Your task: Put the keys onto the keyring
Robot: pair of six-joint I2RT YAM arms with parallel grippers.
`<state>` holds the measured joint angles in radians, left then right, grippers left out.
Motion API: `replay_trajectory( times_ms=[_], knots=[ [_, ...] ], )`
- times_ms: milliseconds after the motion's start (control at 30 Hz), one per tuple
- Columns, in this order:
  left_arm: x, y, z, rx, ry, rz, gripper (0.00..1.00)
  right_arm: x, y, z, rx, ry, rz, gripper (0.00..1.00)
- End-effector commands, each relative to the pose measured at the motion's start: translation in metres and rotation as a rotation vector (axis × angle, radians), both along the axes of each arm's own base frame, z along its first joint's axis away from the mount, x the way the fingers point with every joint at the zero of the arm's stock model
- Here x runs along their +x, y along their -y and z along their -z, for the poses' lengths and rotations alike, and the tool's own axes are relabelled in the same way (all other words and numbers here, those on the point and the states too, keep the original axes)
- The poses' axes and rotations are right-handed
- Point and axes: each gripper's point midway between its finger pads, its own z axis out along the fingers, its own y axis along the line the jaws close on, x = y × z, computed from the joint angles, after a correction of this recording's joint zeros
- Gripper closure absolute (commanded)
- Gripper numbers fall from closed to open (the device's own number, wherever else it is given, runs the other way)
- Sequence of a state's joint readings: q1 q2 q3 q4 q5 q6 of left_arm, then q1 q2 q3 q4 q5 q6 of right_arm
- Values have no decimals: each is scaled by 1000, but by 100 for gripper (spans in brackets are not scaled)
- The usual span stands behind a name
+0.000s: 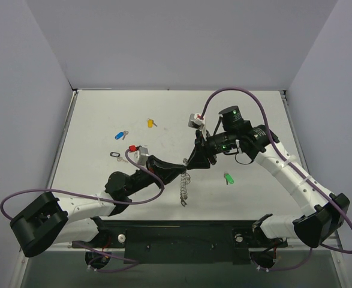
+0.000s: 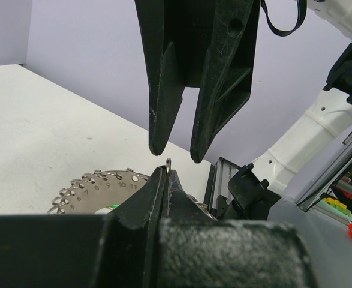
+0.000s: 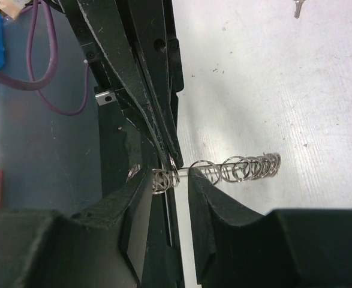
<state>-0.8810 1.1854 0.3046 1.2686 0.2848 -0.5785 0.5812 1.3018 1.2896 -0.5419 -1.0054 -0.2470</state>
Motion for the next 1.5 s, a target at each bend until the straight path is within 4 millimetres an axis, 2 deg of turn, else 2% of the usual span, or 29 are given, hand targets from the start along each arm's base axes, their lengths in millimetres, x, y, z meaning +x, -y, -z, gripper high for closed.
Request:
replay_trajectory(
  times_ms=[0, 500, 833, 1067, 1233, 1367, 1467],
  knots=[
    [-21, -30, -84, -293, 230, -23, 100, -6, -1, -4, 36, 3, -41, 73],
    [-24, -30, -90, -317, 237, -20, 100, -13, -1, 10, 42, -23, -90, 76],
    [-25, -28, -92, -324, 234, -9, 100, -18, -1, 9, 61, -18, -126, 89],
    [-26, -27, -92, -324, 232, -5, 100, -18, -2, 13, 54, -23, -133, 90],
    [-26, -29, -94, -330, 235, -9, 100, -20, -1, 15, 51, -18, -145, 94],
    [-26, -30, -93, -331, 234, -14, 100, -23, 1, 16, 54, -15, -152, 95],
    [-27, -31, -94, -334, 235, -14, 100, -24, 1, 16, 58, -13, -158, 91]
  ],
)
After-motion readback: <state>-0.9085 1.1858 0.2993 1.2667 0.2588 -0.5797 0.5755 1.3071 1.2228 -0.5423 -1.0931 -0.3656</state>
